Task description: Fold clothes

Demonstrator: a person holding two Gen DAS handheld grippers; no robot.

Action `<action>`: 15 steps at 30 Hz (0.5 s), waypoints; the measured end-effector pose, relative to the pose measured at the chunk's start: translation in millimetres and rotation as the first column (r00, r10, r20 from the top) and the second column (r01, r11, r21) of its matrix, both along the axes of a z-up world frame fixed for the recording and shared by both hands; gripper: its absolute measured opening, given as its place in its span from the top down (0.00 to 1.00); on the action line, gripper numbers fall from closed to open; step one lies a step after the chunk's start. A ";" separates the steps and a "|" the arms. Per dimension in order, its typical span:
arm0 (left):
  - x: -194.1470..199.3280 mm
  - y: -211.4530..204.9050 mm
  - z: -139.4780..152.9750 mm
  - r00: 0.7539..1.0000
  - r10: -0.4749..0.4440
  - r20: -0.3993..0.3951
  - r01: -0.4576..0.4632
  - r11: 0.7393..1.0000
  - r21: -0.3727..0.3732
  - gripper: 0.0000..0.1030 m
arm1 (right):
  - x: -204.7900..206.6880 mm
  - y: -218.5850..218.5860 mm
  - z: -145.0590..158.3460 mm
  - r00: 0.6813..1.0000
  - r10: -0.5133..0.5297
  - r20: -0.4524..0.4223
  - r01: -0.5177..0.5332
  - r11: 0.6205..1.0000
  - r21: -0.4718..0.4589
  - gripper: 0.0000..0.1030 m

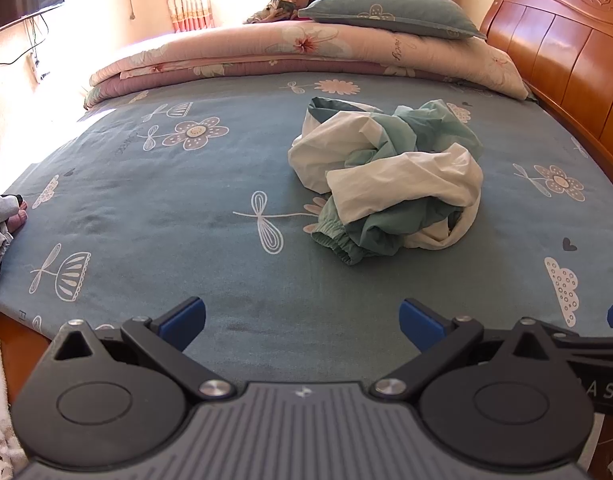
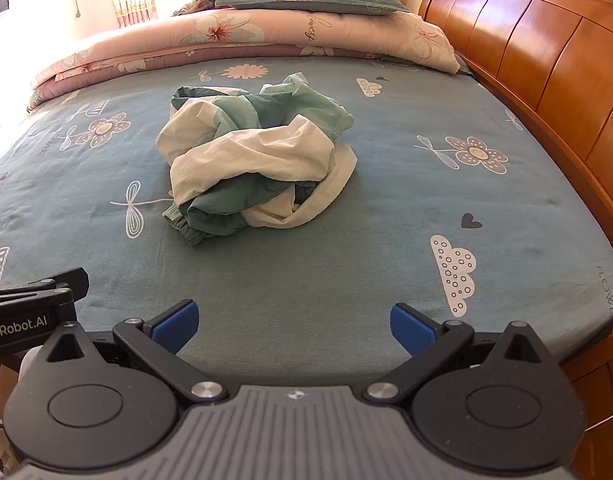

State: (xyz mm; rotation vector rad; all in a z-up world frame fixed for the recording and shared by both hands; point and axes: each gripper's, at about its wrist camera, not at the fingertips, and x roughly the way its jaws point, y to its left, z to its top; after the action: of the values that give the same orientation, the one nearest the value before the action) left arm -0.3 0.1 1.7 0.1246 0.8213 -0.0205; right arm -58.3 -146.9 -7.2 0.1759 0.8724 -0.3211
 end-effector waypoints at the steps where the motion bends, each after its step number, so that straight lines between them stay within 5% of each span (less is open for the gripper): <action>1: -0.1 0.2 0.7 1.000 0.000 -0.001 0.000 1.000 -0.001 0.01 | 0.0 0.0 -0.2 1.000 0.000 0.000 0.000 1.000 0.001 0.00; 15: -2.6 4.0 -8.1 1.000 -0.011 0.004 0.011 1.000 -0.020 0.01 | 0.2 0.4 -2.5 1.000 -0.001 0.000 0.001 1.000 0.008 0.00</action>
State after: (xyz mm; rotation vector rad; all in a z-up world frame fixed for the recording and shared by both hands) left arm -2.9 4.2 -6.4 0.1103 0.8168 -0.0389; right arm -58.1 -146.6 -9.7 0.1834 0.8737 -0.3183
